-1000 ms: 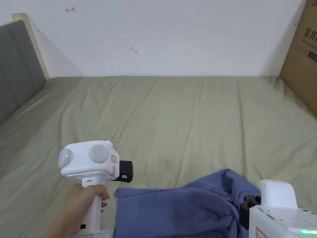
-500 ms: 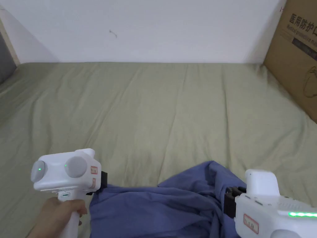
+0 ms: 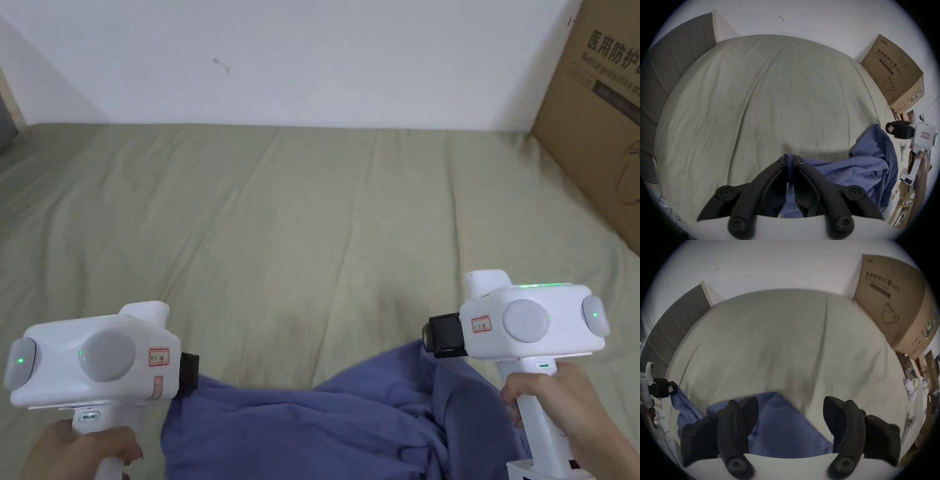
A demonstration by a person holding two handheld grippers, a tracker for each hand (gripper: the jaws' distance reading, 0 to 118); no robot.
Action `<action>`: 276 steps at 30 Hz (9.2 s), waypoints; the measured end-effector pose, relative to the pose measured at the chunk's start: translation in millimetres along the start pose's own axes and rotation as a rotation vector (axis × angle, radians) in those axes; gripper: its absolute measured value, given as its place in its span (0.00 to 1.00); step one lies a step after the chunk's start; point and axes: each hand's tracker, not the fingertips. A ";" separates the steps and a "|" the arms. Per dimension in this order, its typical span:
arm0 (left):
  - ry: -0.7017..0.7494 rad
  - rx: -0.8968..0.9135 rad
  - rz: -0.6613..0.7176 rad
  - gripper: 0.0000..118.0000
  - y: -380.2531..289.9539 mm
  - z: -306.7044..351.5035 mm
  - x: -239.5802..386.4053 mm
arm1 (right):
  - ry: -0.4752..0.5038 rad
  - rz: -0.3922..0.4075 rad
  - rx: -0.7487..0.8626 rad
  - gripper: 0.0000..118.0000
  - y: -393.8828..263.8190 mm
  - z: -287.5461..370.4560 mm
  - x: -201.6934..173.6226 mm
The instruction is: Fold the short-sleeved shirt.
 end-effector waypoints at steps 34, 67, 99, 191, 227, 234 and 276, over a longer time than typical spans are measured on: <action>0.141 0.460 -0.026 0.05 50.1 266.2 -32.7 | -0.050 -0.154 0.469 0.03 69.7 287.7 64.5; 0.268 0.983 -0.092 0.05 296.7 406.6 7.5 | -0.088 -0.208 0.850 0.03 294.2 458.6 35.8; 0.170 0.207 -0.033 0.05 -9.6 38.0 -108.1 | -0.052 -0.331 0.069 0.03 -41.6 76.8 63.3; 0.167 -0.033 -0.059 0.03 109.3 -62.6 -77.6 | -0.081 -0.124 0.084 0.00 -105.6 81.5 -24.2; 0.212 0.281 -0.126 0.03 145.9 121.3 -44.8 | -0.063 -0.195 0.159 0.00 111.8 132.5 71.0; 0.238 0.498 -0.064 0.03 208.9 231.0 -28.8 | -0.102 -0.197 0.382 0.00 187.8 252.7 61.1; 0.369 0.074 -0.047 0.03 147.8 -90.1 -102.8 | -0.087 -0.291 -0.121 0.00 132.7 -63.9 67.4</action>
